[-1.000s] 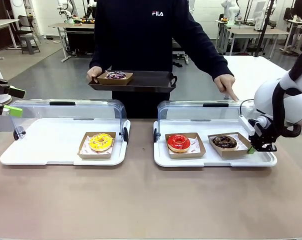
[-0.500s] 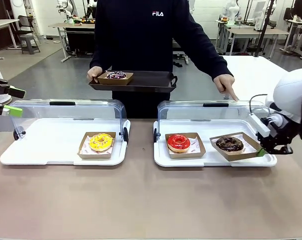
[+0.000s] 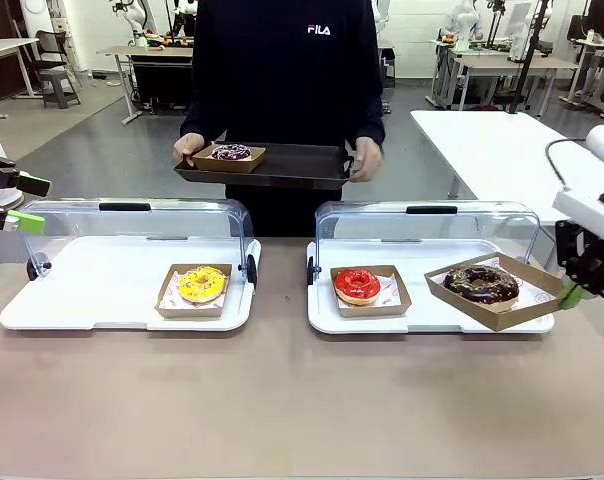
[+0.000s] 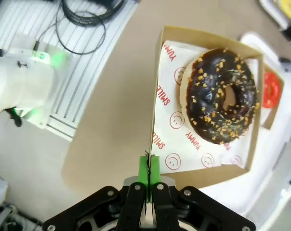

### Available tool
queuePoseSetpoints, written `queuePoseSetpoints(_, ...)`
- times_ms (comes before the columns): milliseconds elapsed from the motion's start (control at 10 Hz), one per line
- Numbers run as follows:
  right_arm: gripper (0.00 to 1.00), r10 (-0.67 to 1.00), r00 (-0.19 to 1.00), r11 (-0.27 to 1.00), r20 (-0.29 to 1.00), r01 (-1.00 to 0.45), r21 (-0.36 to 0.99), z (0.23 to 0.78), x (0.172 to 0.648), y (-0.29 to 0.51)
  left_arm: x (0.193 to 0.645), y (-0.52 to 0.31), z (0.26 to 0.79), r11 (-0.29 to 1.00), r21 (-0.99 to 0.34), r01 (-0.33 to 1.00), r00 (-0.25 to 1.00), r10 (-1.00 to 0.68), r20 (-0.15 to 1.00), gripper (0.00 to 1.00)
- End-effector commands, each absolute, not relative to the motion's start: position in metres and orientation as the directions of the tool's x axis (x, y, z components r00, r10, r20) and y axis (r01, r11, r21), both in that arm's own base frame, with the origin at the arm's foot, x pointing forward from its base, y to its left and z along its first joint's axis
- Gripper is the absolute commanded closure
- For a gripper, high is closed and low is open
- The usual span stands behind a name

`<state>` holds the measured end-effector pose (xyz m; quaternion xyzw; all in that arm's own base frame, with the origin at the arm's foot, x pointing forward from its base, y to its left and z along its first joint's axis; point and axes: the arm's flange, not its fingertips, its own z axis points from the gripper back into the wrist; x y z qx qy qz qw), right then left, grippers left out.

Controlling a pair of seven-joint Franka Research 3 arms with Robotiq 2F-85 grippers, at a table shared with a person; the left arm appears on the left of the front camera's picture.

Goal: Provide the desired donut to the person.
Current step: Pick up and lift the Paper togo box containing the Donut pointed at by the person.

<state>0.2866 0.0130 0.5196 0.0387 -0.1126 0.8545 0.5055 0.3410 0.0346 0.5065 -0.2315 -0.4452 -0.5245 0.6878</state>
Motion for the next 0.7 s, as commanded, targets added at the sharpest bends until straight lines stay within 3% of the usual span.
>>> queuePoseSetpoints(0,1.0,0.838,-0.516,-0.488,0.18,-0.854,-0.178,0.553,0.289,0.021,0.341,0.035,0.506,0.337,0.153,0.929,0.042,-0.507,0.861,0.0)
queuePoseSetpoints(300,1.0,0.873,-0.475,-0.432,0.116,-0.861,-0.27,0.561,0.33,0.025,0.341,0.035,0.506,0.337,0.153,0.929,0.042,-0.507,0.861,0.0)
queuePoseSetpoints(400,1.0,0.836,-0.528,-0.491,0.147,-0.84,-0.231,0.57,0.288,0.025,0.341,0.035,0.506,0.337,0.153,0.929,0.042,-0.507,0.861,0.0)
queuePoseSetpoints(600,1.0,0.836,-0.528,-0.491,0.147,-0.84,-0.231,0.57,0.288,0.025,0.341,0.035,0.506,0.337,0.153,0.929,0.042,-0.507,0.861,0.0)
